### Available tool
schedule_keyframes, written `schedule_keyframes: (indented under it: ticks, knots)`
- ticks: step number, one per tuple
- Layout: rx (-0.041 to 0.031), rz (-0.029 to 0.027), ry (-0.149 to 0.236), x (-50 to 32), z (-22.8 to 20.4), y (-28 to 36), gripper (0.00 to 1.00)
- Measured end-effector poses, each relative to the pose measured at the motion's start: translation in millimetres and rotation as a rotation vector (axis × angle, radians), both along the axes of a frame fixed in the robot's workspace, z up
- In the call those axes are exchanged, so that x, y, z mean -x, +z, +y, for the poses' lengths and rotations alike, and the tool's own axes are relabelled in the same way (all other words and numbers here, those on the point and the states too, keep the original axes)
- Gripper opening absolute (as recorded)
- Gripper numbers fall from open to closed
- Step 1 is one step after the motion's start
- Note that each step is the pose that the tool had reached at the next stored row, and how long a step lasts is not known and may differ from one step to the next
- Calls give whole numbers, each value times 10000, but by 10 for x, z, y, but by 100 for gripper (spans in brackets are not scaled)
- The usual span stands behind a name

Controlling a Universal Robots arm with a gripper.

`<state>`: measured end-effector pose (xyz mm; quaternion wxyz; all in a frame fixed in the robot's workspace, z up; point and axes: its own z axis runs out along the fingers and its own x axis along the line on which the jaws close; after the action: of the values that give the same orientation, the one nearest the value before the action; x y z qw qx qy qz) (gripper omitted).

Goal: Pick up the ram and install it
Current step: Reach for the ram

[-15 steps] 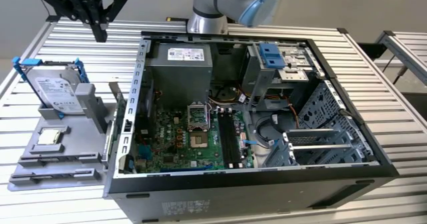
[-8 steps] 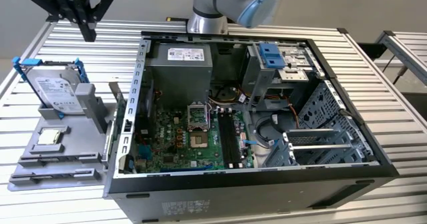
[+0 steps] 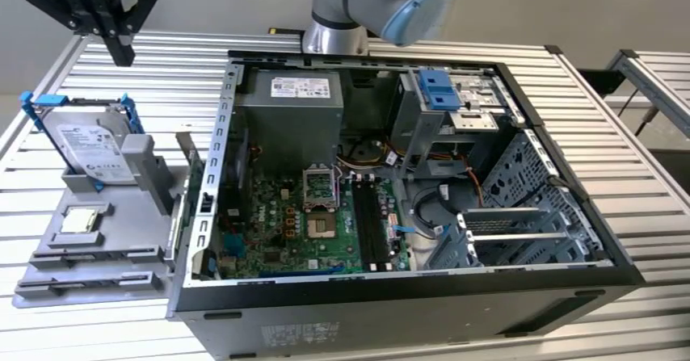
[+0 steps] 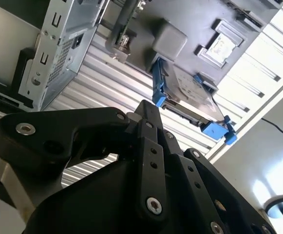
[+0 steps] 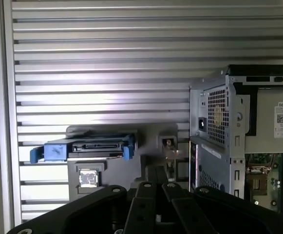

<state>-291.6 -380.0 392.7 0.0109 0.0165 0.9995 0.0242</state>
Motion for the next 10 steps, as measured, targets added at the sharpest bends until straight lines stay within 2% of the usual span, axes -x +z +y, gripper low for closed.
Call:
schedule_keyframes:
  ticks: [10]
  knots:
    - [0, 1, 0, 268, 22, 0, 0]
